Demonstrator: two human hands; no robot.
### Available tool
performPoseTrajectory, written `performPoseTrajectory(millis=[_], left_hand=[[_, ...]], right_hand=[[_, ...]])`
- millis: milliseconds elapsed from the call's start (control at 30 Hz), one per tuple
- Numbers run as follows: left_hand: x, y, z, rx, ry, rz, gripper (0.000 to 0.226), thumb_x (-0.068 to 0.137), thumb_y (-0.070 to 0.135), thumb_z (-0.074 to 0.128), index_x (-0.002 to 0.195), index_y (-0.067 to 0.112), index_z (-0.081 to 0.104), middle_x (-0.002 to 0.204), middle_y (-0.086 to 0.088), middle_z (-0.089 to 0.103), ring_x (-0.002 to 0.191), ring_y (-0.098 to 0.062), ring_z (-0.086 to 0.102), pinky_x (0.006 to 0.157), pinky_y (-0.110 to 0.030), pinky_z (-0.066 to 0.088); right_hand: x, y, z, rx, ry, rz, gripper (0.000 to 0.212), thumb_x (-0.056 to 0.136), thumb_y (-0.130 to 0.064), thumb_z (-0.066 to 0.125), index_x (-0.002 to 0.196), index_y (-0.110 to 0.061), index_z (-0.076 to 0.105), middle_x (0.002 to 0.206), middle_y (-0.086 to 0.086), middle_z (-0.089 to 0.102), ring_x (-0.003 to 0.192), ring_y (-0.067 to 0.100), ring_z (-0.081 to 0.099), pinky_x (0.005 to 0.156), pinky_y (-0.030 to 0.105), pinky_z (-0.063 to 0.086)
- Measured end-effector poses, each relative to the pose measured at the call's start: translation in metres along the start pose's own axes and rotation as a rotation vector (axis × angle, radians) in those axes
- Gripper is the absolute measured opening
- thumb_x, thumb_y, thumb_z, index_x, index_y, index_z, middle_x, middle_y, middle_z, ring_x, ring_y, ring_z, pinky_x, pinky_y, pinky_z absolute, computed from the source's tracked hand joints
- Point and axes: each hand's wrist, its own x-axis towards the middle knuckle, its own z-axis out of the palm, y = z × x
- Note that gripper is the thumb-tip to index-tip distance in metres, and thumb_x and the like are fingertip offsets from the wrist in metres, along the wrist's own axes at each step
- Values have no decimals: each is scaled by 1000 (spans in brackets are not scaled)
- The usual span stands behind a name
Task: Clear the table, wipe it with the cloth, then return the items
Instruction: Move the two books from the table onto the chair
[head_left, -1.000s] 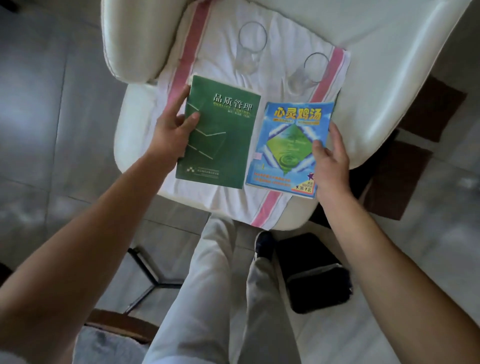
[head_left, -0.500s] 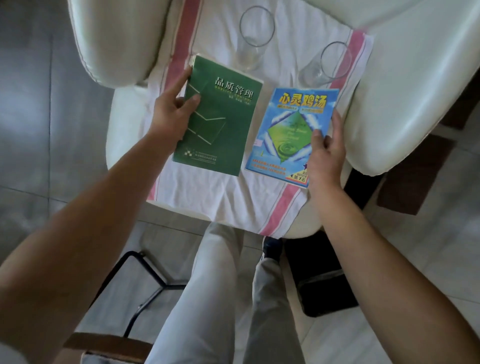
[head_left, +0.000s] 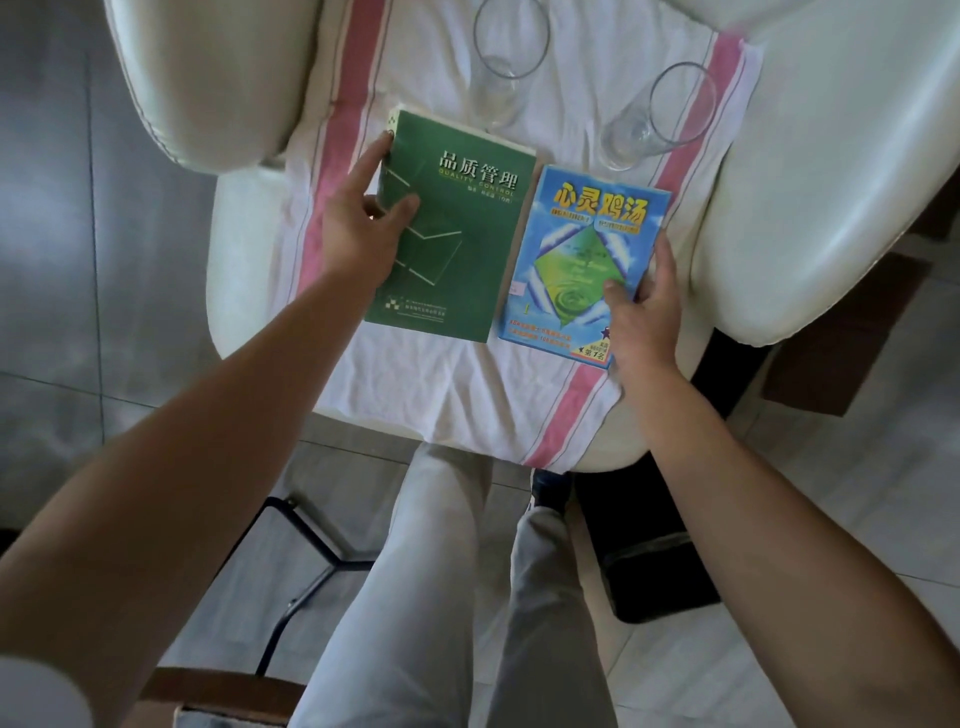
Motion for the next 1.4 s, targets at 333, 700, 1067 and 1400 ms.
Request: performPoseTrajectory(millis=[333, 700, 1067, 1400], left_hand=[[8, -4, 11, 342, 29, 140, 88, 83, 31, 83, 156, 41, 33, 123, 6, 56, 96, -12, 59, 83, -30, 52], [13, -14, 9, 621, 110, 235, 84, 80, 51, 80, 153, 32, 43, 136, -10, 50, 128, -30, 48, 101, -39, 48], [-47, 21, -11, 470, 258, 402, 47, 90, 38, 65, 131, 14, 63, 136, -12, 54, 122, -30, 53, 105, -33, 41], [-176, 57, -34, 652, 315, 623, 49, 102, 52, 50, 138, 21, 60, 154, -13, 45, 145, -36, 37, 113, -47, 36]], right_hand=[[1, 3, 1, -286, 62, -40, 76, 82, -32, 71, 149, -45, 39, 113, -19, 72, 99, 13, 71, 90, 43, 59], [1, -1, -12, -499, -25, -29, 60, 90, -42, 70, 146, -36, 45, 109, -11, 74, 98, 23, 71, 78, 35, 54], [-42, -28, -43, -523, -27, -43, 73, 95, -36, 68, 158, -29, 33, 121, 6, 66, 112, 24, 64, 90, 34, 47], [-141, -96, -115, -778, 145, -497, 58, 91, -48, 52, 138, -16, 62, 143, 13, 55, 133, 37, 49, 109, 49, 40]])
